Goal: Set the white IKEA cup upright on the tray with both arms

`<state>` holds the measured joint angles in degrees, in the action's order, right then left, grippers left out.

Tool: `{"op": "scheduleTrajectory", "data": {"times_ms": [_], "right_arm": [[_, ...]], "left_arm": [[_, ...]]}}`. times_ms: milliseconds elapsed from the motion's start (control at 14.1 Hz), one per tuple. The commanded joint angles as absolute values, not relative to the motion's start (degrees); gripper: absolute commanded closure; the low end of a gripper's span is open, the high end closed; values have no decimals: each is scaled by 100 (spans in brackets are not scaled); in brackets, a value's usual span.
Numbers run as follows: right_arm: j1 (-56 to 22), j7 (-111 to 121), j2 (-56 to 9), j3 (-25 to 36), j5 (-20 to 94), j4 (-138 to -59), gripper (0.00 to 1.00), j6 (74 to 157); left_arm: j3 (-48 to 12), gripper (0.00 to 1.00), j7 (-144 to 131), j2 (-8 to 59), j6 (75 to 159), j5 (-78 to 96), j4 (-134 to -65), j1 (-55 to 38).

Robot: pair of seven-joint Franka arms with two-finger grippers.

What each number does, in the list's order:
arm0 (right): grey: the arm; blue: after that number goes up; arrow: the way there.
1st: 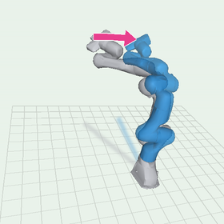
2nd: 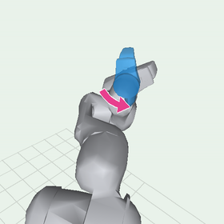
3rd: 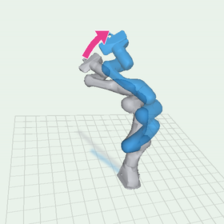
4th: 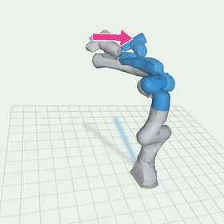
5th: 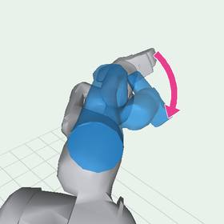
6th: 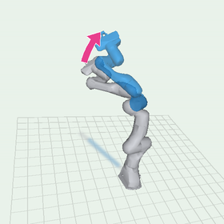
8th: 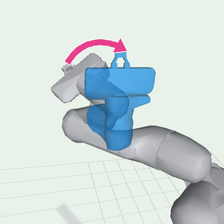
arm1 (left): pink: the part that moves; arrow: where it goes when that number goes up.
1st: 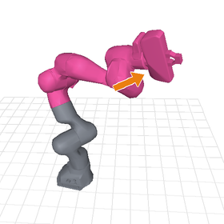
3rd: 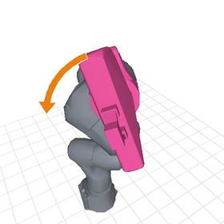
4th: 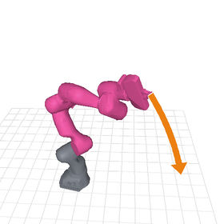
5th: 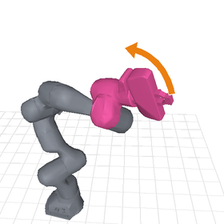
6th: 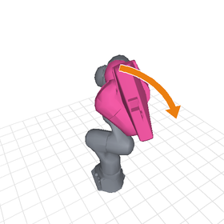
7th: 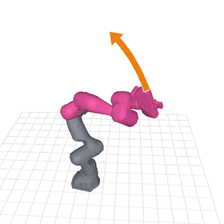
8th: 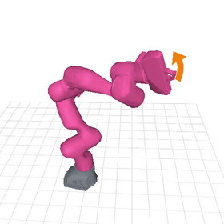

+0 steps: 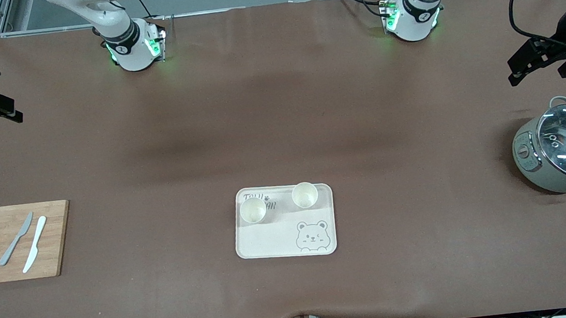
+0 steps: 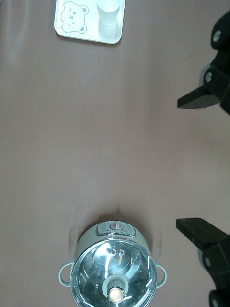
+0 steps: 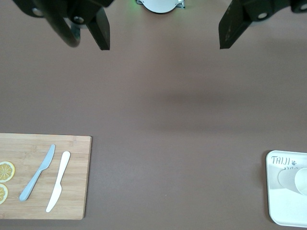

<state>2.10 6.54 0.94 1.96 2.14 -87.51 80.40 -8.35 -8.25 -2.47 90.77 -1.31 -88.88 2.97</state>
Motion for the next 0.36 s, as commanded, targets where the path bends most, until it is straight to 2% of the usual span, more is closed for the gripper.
{"op": "scheduleTrajectory", "data": {"times_ms": [0, 284], "right_arm": [[299, 650, 176, 141, 211, -8815, 0, 8033], [308, 650, 176, 141, 211, -8815, 0, 8024]], "left_arm": [[-861, 0, -844, -53, 9035, -264, -8640, 255], [-835, 0, -835, -9, 8991, -264, -8648, 307]]}}
